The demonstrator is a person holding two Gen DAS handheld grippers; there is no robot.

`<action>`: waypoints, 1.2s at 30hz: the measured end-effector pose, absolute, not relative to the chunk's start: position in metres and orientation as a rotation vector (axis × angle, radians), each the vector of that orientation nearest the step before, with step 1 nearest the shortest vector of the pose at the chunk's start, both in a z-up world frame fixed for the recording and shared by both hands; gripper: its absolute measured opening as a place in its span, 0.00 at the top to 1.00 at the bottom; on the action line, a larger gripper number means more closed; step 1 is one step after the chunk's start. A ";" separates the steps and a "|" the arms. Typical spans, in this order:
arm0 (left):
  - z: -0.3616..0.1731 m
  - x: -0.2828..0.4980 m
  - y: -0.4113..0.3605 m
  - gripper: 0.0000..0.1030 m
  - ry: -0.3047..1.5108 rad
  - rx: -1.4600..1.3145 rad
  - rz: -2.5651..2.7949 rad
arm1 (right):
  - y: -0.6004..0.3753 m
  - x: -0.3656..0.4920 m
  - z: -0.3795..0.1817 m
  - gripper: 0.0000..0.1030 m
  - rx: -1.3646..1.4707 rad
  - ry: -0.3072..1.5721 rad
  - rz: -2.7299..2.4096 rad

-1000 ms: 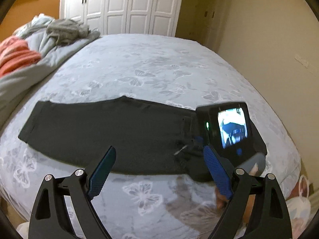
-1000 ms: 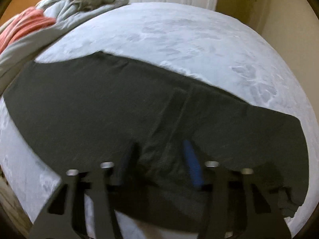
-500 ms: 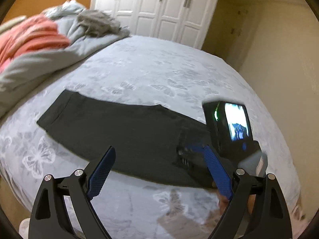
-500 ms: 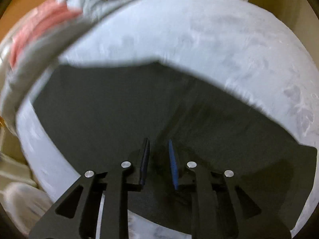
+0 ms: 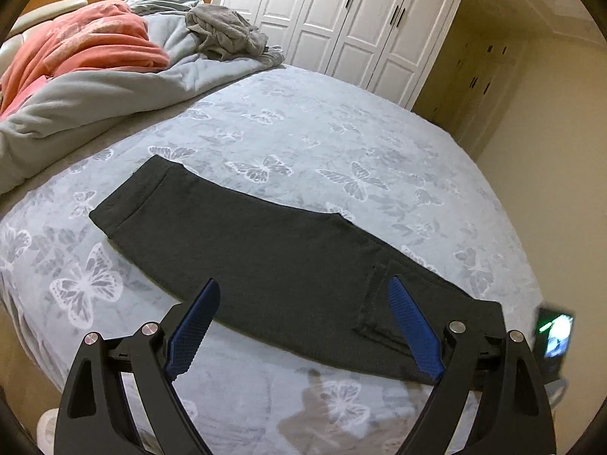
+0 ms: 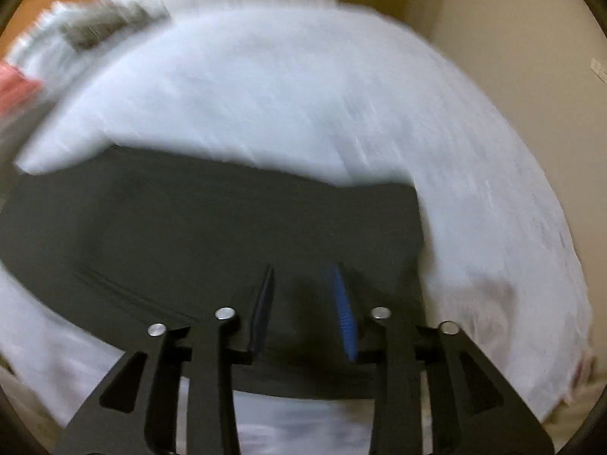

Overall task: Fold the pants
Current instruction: 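Pinch the sweatpants edge with the right tool, smooth it flat, release, regrasp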

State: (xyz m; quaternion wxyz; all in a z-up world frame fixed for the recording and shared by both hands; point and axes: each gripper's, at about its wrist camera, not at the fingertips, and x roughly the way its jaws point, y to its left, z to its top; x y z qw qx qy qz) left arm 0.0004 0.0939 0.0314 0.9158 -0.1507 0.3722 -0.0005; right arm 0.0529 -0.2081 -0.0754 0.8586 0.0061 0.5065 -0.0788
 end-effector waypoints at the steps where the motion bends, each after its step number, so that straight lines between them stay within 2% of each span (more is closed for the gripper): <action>1: 0.030 0.002 0.095 0.15 0.773 -0.306 -0.001 | -0.213 0.050 -0.090 0.68 0.036 1.072 -0.148; 5: 0.019 0.009 0.107 0.15 0.807 -0.304 0.041 | -0.224 0.031 -0.065 0.67 0.151 0.993 -0.142; 7: 0.013 0.013 0.120 0.15 0.831 -0.343 0.066 | -0.236 0.014 -0.041 0.55 0.210 0.900 -0.148; 8: 0.010 0.015 0.129 0.15 0.835 -0.376 0.083 | -0.248 0.006 -0.033 0.40 0.229 0.868 -0.177; 9: 0.008 0.016 0.135 0.15 0.839 -0.399 0.100 | -0.259 -0.001 -0.028 0.32 0.251 0.848 -0.196; 15: -0.005 0.026 0.142 0.15 0.875 -0.454 0.135 | -0.310 -0.019 -0.062 0.32 0.492 0.906 -0.128; 19: -0.015 0.034 0.134 0.15 0.915 -0.457 0.108 | -0.305 -0.008 -0.102 0.30 0.567 0.951 -0.046; 20: -0.018 0.036 0.134 0.15 0.925 -0.464 0.098 | -0.300 -0.006 -0.102 0.49 0.538 0.920 -0.040; 21: -0.020 0.038 0.134 0.15 0.934 -0.472 0.089 | -0.295 -0.003 -0.101 0.85 0.514 0.910 -0.005; 24: -0.028 0.047 0.140 0.15 0.958 -0.488 0.090 | -0.292 0.005 -0.091 0.90 0.517 0.905 0.028; 28: -0.023 0.051 0.162 0.15 0.940 -0.460 0.173 | -0.309 0.003 -0.027 0.92 0.417 0.786 0.026; 30: -0.023 0.049 0.172 0.15 0.926 -0.467 0.198 | -0.323 0.006 -0.015 0.92 0.413 0.799 0.054; 34: -0.036 0.049 0.177 0.15 0.955 -0.464 0.243 | -0.328 0.018 -0.051 0.91 0.239 0.922 -0.098; 36: -0.040 0.051 0.176 0.15 0.974 -0.461 0.235 | -0.340 0.025 -0.079 0.88 0.331 1.057 -0.119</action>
